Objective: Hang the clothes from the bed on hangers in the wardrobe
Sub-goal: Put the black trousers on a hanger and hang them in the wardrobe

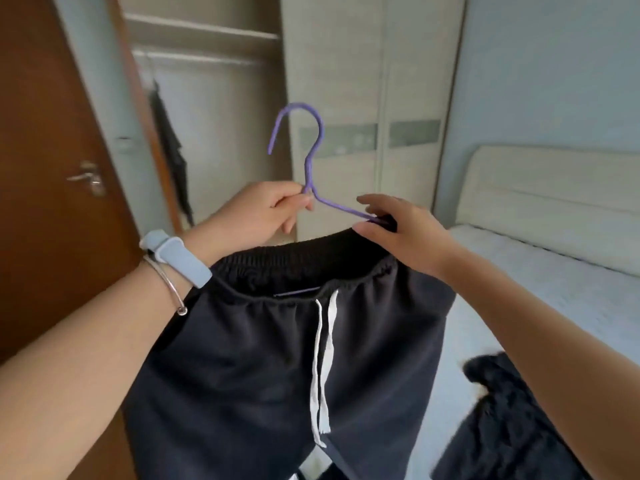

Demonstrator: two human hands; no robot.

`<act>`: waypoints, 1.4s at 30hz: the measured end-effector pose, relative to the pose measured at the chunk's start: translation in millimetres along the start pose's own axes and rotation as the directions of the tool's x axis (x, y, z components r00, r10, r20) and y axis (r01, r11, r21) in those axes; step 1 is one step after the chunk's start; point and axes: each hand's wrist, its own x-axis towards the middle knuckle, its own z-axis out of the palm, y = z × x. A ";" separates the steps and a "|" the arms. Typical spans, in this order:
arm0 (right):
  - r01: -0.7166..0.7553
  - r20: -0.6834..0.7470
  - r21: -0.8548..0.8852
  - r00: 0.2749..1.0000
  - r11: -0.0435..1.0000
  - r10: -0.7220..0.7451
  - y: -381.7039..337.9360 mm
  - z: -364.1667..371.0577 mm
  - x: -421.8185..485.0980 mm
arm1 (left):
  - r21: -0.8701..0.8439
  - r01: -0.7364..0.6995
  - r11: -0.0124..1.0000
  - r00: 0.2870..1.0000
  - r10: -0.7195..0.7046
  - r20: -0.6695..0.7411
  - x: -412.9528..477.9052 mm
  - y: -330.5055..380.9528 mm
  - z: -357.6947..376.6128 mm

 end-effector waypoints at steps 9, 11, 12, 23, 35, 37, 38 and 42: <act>0.365 0.018 0.000 0.931 0.931 -0.365 -159.5 72.0 115.8 | 0.107 0.058 0.993 0.970 -0.031 -0.241 -47.2 -85.0 -157.2; 0.401 -0.005 0.010 0.916 0.916 -0.401 -192.6 94.2 143.0 | 0.105 0.059 0.993 0.960 -0.028 -0.278 -50.8 -105.3 -187.8; 0.411 -0.024 0.025 0.911 0.911 -0.411 -207.7 105.6 155.5 | 0.099 0.064 0.993 0.953 -0.031 -0.301 -52.6 -115.5 -202.4; 0.336 0.026 0.204 0.937 0.919 -0.349 -284.8 222.0 263.5 | 0.308 0.304 0.902 0.925 -0.201 -0.323 -106.7 -286.4 -313.0; 0.314 0.057 0.289 0.937 0.905 -0.344 -242.5 351.5 418.5 | 0.274 0.406 0.872 0.862 -0.266 -0.431 -16.5 -496.5 -314.4; 0.296 0.078 0.273 0.942 0.915 -0.327 -225.0 368.9 452.1 | 0.277 0.391 0.878 0.861 -0.243 -0.447 11.7 -529.5 -314.8; 0.288 0.082 0.262 0.944 0.921 -0.319 -217.6 377.3 468.4 | 0.280 0.385 0.879 0.860 -0.232 -0.455 26.2 -544.9 -315.3; 0.267 0.043 0.268 0.957 0.926 -0.288 -200.9 410.1 530.9 | 0.278 0.350 0.895 0.849 -0.177 -0.499 81.6 -598.1 -318.6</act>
